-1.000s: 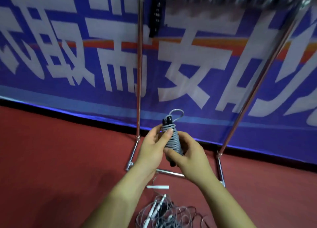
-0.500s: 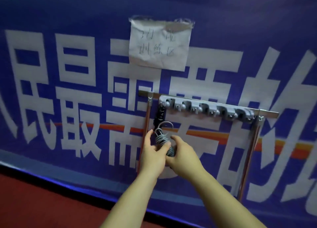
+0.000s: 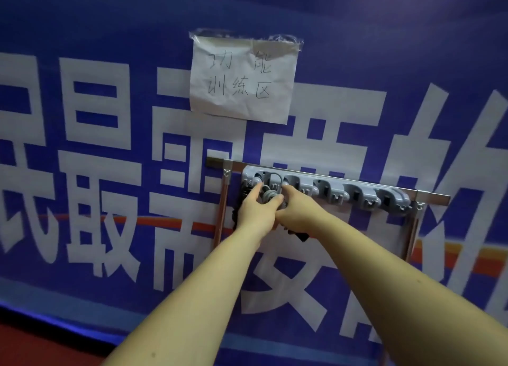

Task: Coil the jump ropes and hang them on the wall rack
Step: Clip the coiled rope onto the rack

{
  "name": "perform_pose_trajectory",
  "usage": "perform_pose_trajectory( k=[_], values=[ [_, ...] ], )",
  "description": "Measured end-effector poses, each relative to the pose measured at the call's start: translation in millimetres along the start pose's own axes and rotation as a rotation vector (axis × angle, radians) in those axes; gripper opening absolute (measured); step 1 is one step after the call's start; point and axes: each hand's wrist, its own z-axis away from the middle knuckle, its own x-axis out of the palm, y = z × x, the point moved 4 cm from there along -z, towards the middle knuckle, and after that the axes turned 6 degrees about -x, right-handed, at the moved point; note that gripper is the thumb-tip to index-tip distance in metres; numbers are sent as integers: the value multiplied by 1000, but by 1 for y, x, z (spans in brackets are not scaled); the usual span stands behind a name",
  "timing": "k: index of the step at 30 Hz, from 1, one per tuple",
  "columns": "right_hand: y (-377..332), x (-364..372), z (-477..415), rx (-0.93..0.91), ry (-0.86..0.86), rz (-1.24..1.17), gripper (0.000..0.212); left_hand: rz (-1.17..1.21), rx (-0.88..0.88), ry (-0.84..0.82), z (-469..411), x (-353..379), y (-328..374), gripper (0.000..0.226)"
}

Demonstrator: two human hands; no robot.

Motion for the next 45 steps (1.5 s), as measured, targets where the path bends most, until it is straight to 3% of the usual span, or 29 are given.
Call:
perform_pose_trajectory(
  k=[3,6,7,12,16,21,23,25,27,29,33,38,45],
  values=[
    [9,1,-13,37,-18,-1,89,-28,-44,6,-18,6,-5,70],
    [15,8,-19,36,-64,-27,39,-96,-69,-13,-28,9,-14,71],
    [20,14,-21,37,-82,-28,32,-121,-67,-21,-29,9,-19,70],
    [40,42,-23,-13,-44,104,30,-163,-49,-87,-28,11,-47,77],
    [59,57,-21,42,63,27,32,-148,-46,-110,-19,8,-64,83],
    [69,69,-4,132,-5,-69,79,-25,-168,-73,-3,-2,-91,73],
    [76,79,19,187,-5,-185,70,56,-284,-8,10,-11,-110,59],
    [85,101,50,235,-51,-278,48,94,-400,-14,34,-15,-133,39],
    [90,136,89,255,-151,-390,24,38,-512,-128,67,-14,-161,25],
    [102,175,132,307,-207,-453,15,-29,-634,-249,105,-12,-200,19],
    [134,257,220,465,-249,-566,10,-120,-790,-302,178,-24,-280,10],
    [168,370,319,643,-305,-672,14,-178,-996,-269,262,-41,-396,19],
    [218,485,404,775,-420,-606,22,-321,-1202,-224,328,-56,-537,14]
  ],
)
